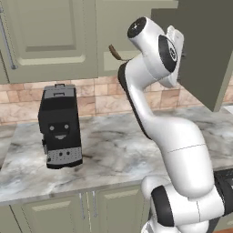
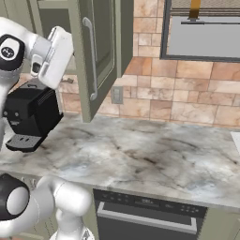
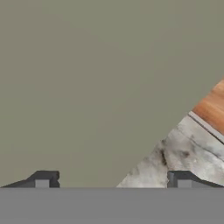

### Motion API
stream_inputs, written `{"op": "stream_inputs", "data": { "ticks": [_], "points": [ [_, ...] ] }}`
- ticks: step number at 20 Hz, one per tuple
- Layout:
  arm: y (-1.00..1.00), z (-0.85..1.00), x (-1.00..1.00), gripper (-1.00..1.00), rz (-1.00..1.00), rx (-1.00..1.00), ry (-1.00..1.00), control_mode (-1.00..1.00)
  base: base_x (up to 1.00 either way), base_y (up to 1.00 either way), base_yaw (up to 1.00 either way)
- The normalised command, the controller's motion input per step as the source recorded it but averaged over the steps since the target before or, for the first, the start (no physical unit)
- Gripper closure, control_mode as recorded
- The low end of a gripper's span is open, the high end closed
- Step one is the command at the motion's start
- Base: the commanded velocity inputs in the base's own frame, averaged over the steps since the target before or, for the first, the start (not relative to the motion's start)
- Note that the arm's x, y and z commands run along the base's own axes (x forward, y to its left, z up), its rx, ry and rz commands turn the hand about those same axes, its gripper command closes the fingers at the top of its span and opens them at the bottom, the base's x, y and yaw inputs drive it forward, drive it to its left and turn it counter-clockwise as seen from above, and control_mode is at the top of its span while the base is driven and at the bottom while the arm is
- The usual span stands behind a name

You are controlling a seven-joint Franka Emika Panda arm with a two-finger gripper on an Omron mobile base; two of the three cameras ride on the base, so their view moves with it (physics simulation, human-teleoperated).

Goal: Open the cabinet and move the ladle to the pot. Then close the cabinet.

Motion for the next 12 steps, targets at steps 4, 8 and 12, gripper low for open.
{"op": "stream_inputs", "data": {
  "ticks": [4,8,12],
  "points": [
    [0.32,0.22,0.0,-1.0,0.33,0.04,0.03,-1.0,0.0,0.0,0.0],
    [0.23,0.0,0.0,-1.0,0.33,0.12,0.03,-1.0,0.0,0.0,0.0],
    [0.32,0.0,0.0,-1.0,0.24,0.12,0.0,-1.0,0.0,0.0,0.0]
  ]
}}
